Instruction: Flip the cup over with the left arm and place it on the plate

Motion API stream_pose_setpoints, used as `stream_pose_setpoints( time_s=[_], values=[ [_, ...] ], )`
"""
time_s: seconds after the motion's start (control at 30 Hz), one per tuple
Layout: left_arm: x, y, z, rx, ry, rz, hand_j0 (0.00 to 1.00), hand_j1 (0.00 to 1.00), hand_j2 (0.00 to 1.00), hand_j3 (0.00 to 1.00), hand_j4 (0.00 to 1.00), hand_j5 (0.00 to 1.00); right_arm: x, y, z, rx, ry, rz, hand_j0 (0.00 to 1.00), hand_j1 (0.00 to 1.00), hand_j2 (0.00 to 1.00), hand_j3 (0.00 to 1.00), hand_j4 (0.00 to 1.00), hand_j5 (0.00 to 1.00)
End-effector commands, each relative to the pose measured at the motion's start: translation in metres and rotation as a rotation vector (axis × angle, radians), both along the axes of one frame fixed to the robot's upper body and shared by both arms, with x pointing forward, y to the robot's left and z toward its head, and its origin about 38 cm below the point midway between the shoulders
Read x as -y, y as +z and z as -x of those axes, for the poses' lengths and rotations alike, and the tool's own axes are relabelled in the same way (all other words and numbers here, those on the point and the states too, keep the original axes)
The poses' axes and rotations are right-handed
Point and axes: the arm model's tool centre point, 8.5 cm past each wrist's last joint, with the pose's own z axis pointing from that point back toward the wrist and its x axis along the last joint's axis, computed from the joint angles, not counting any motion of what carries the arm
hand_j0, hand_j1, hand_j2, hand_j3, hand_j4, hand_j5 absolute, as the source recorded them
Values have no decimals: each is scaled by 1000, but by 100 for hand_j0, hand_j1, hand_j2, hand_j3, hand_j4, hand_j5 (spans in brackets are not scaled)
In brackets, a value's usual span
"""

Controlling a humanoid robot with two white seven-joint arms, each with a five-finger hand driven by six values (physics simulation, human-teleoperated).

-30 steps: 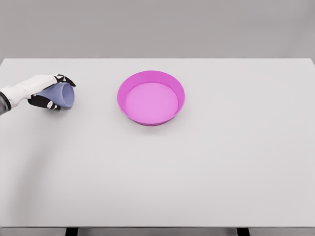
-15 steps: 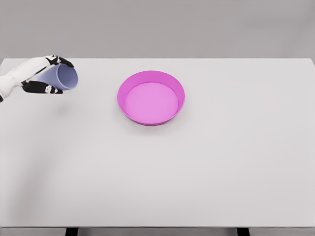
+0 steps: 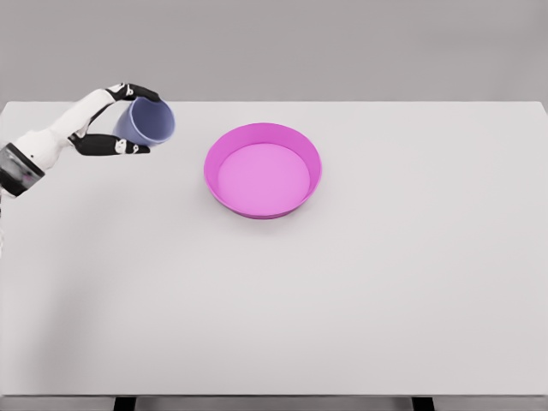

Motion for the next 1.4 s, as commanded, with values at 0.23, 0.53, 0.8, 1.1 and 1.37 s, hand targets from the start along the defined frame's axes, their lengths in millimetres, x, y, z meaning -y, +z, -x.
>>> stream_pose_setpoints(
  time_s=[0.23, 0.53, 0.8, 1.1, 1.37],
  values=[
    [48, -5, -3, 10, -73, 181, 70, 70, 70, 70, 70, 70, 0, 0, 0, 1, 0, 0, 100, 100, 100, 100, 100, 100],
    [88, -10, 7, 19, -147, 227, 70, 70, 70, 70, 70, 70, 0, 0, 0, -1, 0, 0, 100, 100, 100, 100, 100, 100],
    [108, -10, 10, 20, -196, 222, 70, 70, 70, 70, 70, 70, 0, 0, 0, 1, 0, 0, 100, 100, 100, 100, 100, 100],
    [133, -20, 14, -7, -240, 237, 70, 70, 70, 70, 70, 70, 0, 0, 0, 1, 0, 0, 100, 100, 100, 100, 100, 100],
    [150, -32, 18, -40, -277, 226, 70, 70, 70, 70, 70, 70, 0, 0, 0, 1, 0, 0, 100, 100, 100, 100, 100, 100]
  ],
)
